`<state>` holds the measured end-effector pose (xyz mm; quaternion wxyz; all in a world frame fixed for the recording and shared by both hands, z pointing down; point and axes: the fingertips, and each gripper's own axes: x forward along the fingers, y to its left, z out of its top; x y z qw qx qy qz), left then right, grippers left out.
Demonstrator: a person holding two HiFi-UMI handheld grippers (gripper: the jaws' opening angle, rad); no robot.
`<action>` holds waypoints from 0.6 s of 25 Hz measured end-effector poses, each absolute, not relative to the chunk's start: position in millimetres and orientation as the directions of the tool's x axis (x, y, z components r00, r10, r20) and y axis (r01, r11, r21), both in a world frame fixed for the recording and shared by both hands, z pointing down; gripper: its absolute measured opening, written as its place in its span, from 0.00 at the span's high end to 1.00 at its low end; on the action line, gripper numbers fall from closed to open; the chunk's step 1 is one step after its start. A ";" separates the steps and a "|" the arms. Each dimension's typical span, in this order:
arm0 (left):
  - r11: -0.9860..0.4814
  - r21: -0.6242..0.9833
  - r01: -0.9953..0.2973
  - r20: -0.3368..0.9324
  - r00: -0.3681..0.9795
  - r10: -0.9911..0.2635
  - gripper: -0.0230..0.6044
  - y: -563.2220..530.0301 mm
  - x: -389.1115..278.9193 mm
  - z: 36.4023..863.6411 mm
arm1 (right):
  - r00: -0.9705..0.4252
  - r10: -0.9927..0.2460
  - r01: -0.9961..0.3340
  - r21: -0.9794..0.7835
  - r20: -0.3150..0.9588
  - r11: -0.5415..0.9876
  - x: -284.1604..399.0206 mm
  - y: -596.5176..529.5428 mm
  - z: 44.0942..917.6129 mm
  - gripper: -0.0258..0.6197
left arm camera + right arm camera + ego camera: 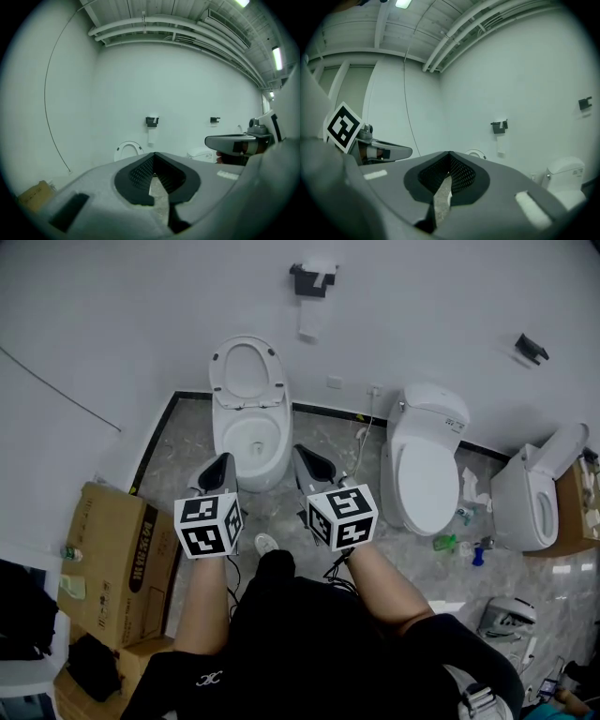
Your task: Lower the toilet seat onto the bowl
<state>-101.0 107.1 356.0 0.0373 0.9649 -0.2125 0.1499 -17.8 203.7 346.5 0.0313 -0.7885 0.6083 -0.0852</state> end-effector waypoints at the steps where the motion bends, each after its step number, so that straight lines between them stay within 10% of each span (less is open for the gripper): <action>1: -0.907 0.014 -0.421 0.307 0.865 -0.396 0.95 97.7 -95.9 357.3 | 0.245 -0.964 -0.955 -0.149 0.100 -0.258 -13.6 194.8 347.5 0.95; 15: -0.922 0.060 -0.382 0.329 0.880 -0.344 0.95 -41.1 -20.3 356.4 | 0.258 -0.954 -0.955 -0.107 0.153 -0.275 54.9 51.0 343.2 0.95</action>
